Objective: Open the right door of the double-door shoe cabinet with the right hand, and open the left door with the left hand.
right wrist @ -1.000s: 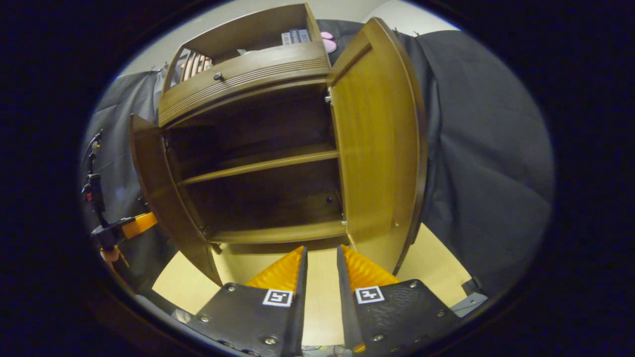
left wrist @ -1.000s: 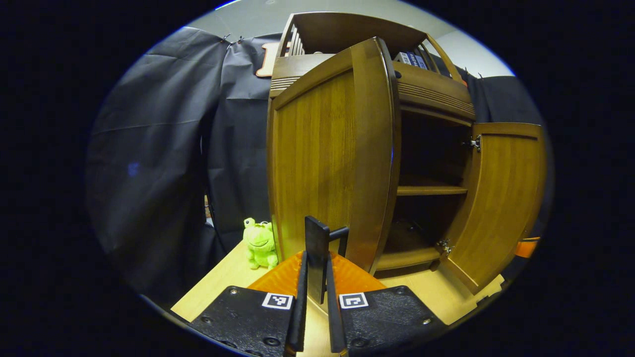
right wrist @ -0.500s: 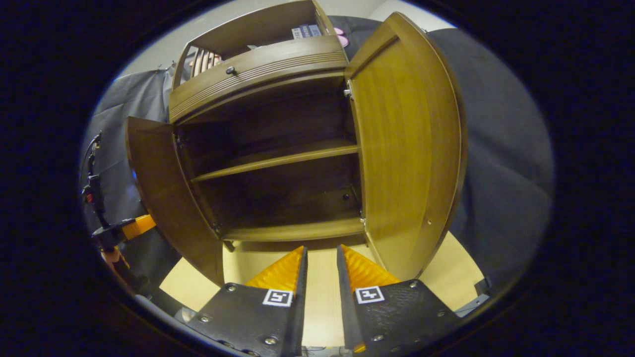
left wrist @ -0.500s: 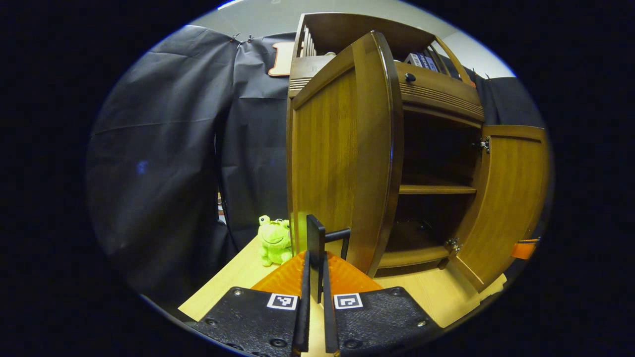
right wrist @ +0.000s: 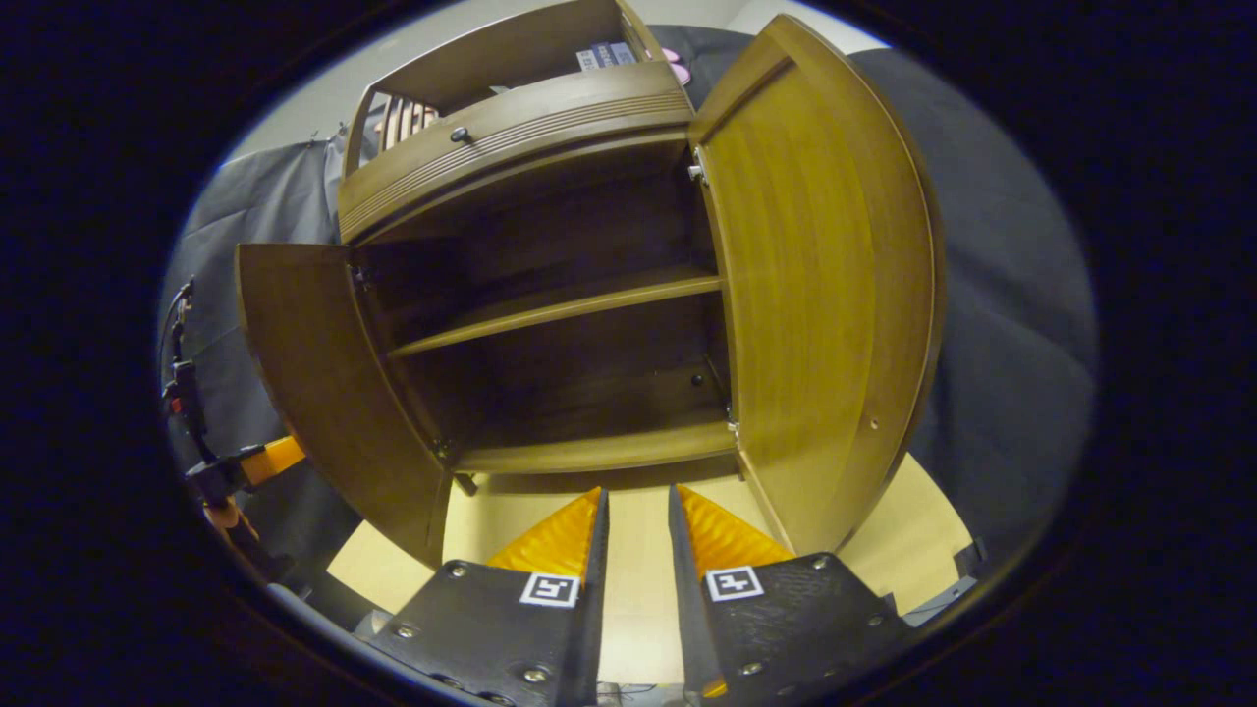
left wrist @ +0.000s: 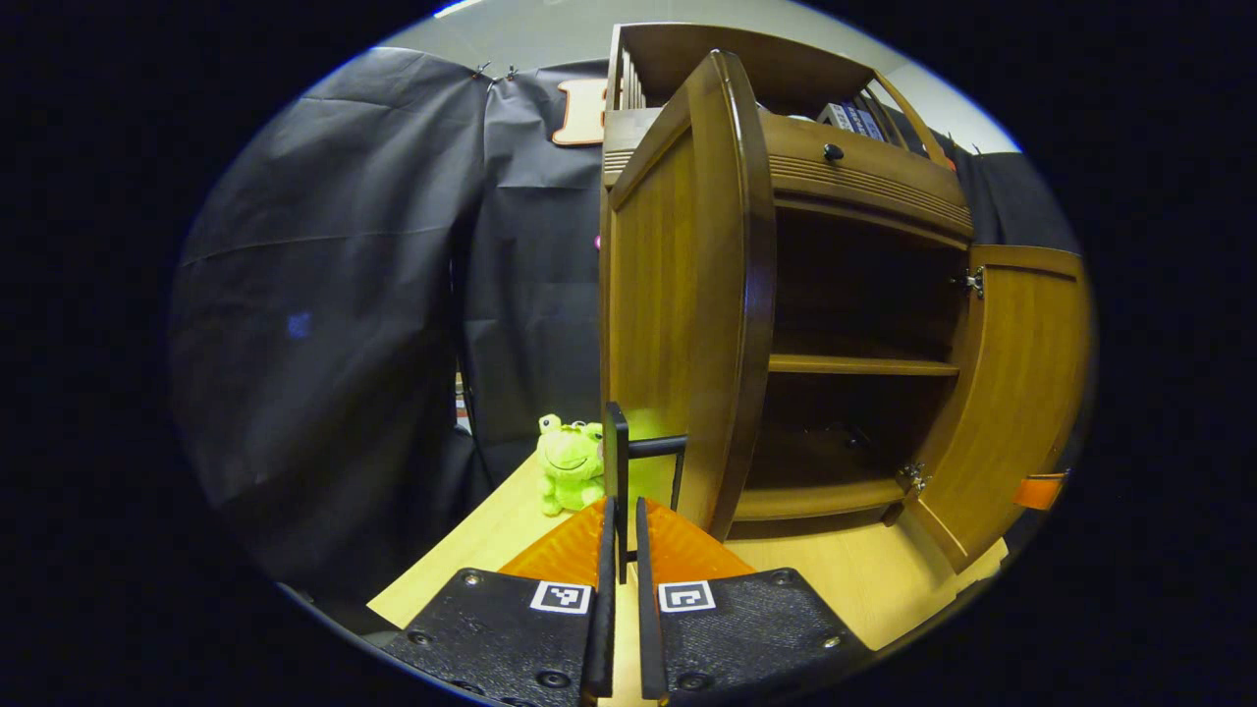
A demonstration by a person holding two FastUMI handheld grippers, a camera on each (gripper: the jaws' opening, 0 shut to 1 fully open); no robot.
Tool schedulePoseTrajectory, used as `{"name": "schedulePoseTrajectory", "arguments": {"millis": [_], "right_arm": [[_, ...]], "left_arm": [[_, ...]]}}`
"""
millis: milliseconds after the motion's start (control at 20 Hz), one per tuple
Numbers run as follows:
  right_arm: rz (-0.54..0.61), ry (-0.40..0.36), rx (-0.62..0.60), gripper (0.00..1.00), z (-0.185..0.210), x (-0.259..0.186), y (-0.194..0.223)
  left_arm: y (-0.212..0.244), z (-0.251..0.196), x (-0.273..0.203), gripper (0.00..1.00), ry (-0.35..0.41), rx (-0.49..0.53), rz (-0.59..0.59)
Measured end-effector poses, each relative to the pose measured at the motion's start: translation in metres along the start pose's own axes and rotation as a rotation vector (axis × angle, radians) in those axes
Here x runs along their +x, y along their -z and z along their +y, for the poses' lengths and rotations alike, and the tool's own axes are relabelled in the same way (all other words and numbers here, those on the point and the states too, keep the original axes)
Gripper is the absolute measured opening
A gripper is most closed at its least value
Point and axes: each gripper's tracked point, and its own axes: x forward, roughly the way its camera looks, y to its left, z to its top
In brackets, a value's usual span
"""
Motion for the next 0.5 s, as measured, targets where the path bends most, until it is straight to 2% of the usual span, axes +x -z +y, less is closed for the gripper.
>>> {"name": "schedulePoseTrajectory", "arguments": {"millis": [50, 200, 250, 300, 350, 400, 450, 500], "right_arm": [[0.003, -0.005, 0.001, 0.32, 0.0, 0.0, 0.0], [0.013, -0.022, -0.009, 0.33, 0.001, 0.002, 0.003], [0.015, -0.029, -0.012, 0.23, 0.002, 0.002, 0.003], [0.018, -0.036, -0.014, 0.33, 0.002, 0.002, 0.003], [0.02, -0.044, -0.015, 0.33, 0.003, 0.002, 0.003], [0.02, -0.05, -0.018, 0.33, 0.003, 0.002, 0.003], [0.02, -0.055, -0.021, 0.33, 0.003, 0.002, 0.003], [0.019, -0.058, -0.025, 0.23, 0.004, 0.003, 0.003]], "left_arm": [[-0.001, 0.006, -0.001, 0.11, -0.01, 0.001, 0.0], [-0.002, 0.027, -0.002, 0.11, -0.055, 0.0, -0.002], [-0.002, 0.034, -0.003, 0.11, -0.068, -0.004, -0.004], [-0.004, 0.041, -0.003, 0.1, -0.083, -0.009, -0.005], [-0.005, 0.049, -0.003, 0.08, -0.102, -0.012, -0.007], [-0.006, 0.058, -0.003, 0.0, -0.119, -0.017, -0.009], [-0.007, 0.064, -0.003, 0.0, -0.127, -0.03, -0.011], [-0.007, 0.068, -0.003, 0.06, -0.13, -0.049, -0.011]]}}
